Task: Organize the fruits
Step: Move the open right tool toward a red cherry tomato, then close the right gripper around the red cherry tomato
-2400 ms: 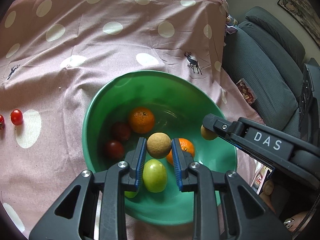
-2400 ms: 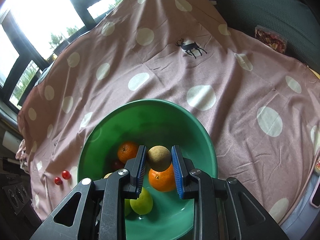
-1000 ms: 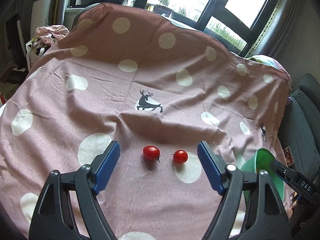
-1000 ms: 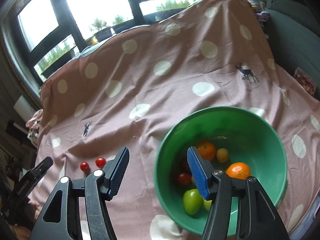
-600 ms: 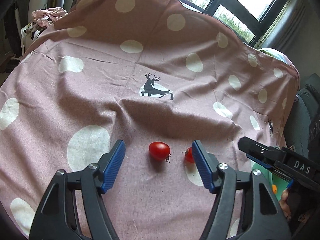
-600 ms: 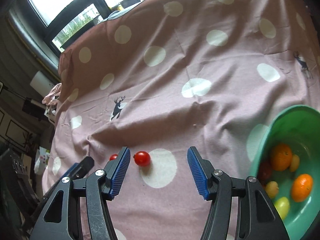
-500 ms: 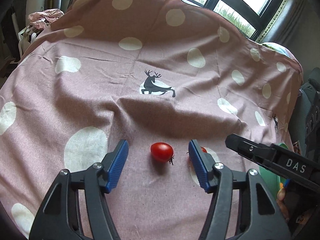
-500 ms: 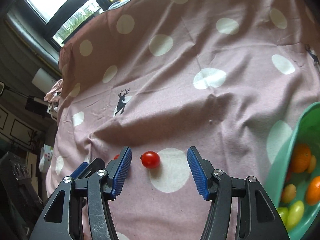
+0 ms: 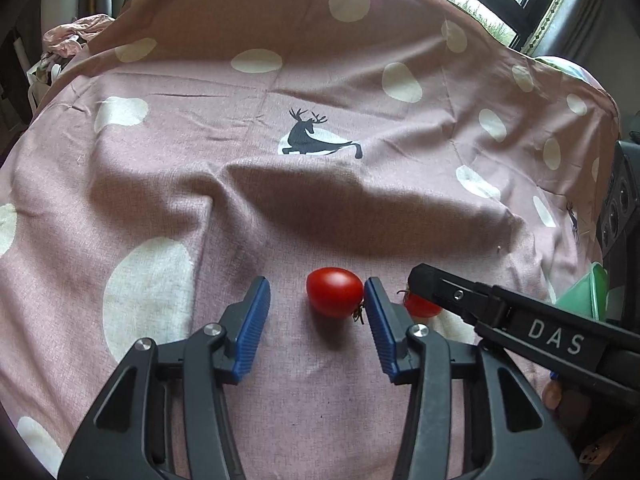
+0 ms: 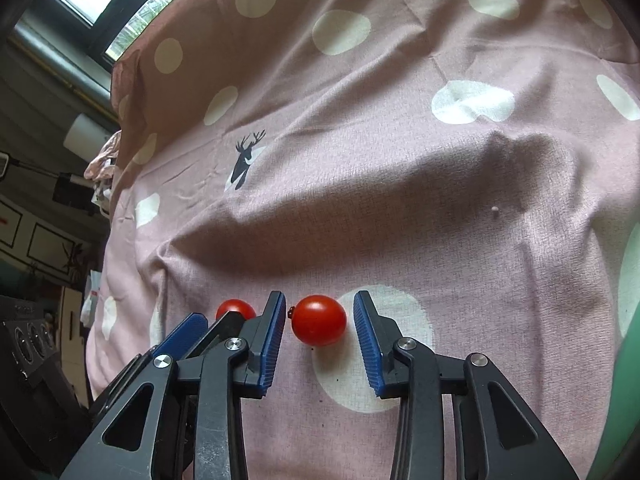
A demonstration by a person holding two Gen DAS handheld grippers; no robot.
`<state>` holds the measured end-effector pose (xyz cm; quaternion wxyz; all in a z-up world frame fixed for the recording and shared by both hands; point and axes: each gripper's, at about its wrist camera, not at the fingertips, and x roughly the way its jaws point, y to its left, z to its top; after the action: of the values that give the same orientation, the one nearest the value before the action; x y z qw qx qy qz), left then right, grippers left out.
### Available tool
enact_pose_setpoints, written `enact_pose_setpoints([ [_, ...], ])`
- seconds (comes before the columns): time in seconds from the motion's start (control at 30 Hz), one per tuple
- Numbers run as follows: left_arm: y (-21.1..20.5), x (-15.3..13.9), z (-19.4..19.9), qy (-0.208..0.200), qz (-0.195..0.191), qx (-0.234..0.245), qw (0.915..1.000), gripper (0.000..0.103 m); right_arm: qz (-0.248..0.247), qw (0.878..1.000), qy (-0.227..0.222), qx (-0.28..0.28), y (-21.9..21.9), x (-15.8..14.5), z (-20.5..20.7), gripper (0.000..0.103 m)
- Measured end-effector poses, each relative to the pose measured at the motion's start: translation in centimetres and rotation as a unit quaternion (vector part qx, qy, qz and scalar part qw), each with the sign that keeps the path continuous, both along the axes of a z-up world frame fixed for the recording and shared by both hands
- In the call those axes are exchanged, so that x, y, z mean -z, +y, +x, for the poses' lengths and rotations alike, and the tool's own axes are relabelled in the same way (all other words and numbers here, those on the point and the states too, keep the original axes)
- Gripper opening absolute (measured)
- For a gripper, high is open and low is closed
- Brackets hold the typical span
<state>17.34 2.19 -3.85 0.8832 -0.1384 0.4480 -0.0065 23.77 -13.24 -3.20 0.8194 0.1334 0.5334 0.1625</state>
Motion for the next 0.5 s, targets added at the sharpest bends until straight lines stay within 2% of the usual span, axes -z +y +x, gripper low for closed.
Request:
enact_pose_setpoints([
  [0.1,-0.35,0.07,0.01,-0.002,0.015,-0.001,0.9999,0.047,-0.008,1.0,0.0,0.001,0.28,0.27,0.11,0.031],
  [0.3,-0.44,0.06,0.15,0.0,0.018,-0.002,0.9998,0.047,-0.017,1.0,-0.003,0.003,0.32,0.22,0.14,0.03],
  [0.4,-0.59,0.21,0.26,0.004,0.034,-0.008,0.9994,0.042,-0.022,1.0,-0.004,0.007,0.22,0.22,0.11,0.03],
  [0.5,-0.2,0.23,0.19,0.002,0.031,-0.015,0.9994,0.036,-0.022,1.0,-0.001,0.01,0.07,0.21,0.07,0.03],
])
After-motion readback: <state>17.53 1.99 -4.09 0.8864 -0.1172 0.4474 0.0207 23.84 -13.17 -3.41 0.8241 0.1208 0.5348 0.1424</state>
